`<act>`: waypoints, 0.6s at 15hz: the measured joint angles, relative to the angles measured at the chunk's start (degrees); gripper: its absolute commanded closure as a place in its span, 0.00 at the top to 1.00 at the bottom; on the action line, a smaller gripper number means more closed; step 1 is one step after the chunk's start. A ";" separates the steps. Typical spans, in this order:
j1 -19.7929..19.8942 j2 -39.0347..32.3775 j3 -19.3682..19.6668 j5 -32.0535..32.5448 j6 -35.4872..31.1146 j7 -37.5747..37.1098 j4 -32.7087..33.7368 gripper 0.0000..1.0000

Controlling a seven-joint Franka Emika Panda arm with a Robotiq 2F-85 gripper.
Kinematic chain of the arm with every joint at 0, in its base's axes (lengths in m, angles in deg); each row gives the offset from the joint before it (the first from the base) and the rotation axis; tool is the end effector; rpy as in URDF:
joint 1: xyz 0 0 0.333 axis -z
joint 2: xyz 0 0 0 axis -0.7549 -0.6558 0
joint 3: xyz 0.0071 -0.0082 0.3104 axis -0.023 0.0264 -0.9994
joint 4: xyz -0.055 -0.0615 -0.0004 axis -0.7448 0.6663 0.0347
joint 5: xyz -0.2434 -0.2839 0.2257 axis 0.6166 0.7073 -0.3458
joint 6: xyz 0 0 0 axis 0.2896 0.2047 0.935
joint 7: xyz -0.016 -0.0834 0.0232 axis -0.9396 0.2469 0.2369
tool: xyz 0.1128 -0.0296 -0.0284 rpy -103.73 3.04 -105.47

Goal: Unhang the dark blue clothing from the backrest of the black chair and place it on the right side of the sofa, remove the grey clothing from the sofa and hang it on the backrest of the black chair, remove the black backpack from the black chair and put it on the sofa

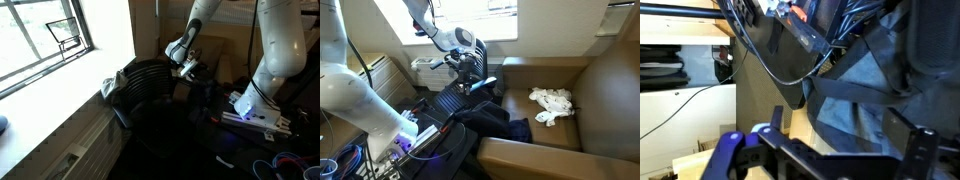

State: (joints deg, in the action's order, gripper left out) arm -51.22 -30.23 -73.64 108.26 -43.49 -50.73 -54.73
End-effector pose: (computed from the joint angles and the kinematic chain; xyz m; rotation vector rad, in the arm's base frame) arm 0.4413 -0.1006 0.0571 1.9313 -1.1673 -0.7010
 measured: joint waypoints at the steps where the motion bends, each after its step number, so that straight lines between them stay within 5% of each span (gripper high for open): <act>1: 0.00 -0.50 0.00 0.00 0.59 0.26 0.50 1.00; 9: -0.60 -1.37 0.03 0.02 0.19 -2.61 0.95 1.00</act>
State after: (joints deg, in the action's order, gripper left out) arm -51.82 -31.59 -73.60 108.28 -43.31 -53.34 -53.78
